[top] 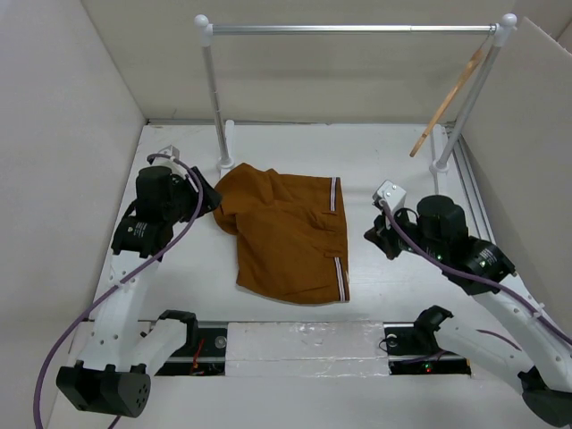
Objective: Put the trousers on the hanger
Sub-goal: Flatten out the trousers at the center of the board.
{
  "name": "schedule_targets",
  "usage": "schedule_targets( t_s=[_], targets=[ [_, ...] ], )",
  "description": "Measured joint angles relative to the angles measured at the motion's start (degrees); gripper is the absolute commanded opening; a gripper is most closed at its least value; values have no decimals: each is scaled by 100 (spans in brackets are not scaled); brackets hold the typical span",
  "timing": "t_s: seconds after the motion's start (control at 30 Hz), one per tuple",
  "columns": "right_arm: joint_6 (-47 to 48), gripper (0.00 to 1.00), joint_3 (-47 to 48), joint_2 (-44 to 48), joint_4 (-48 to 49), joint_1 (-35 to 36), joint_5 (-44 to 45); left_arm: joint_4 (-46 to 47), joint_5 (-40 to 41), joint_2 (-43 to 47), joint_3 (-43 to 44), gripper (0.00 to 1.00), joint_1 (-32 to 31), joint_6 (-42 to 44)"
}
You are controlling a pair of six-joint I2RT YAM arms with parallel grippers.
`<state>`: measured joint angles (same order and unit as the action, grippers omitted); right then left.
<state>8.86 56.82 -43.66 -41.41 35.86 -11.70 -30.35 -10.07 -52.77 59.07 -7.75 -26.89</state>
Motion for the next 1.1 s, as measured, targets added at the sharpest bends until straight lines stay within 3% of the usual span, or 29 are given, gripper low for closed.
schedule_targets(
  t_s=[0.1, 0.13, 0.23, 0.43, 0.5, 0.67, 1.0, 1.1],
  targets=[
    [-48, 22, -205, 39, -31, -26, 15, -216, 343, -35, -24, 46, 15, -114],
    [-68, 37, -289, 31, -81, -26, 50, -256, 396, -79, -70, 45, 57, -149],
    [-129, 59, -597, -48, -155, -28, 157, -216, 380, -247, -562, 46, 417, -260],
    [-234, 75, -1423, -461, -55, -63, 107, -284, -133, -579, -1954, 59, 763, -640],
    [-280, 76, -1631, -619, 55, -76, 17, -286, -315, -579, -2044, 65, 758, -748],
    [-455, 79, -2124, -887, 605, -98, -319, 186, -651, -549, -2448, 69, 564, -1145],
    [-970, 78, -2914, -1781, 2065, -24, -1038, 813, -918, -1257, -2940, 63, 229, -1611],
    [-1163, 57, -3062, -1952, 2503, 74, -1150, 1029, -903, -1453, -3008, 59, -177, -1722]
  ],
)
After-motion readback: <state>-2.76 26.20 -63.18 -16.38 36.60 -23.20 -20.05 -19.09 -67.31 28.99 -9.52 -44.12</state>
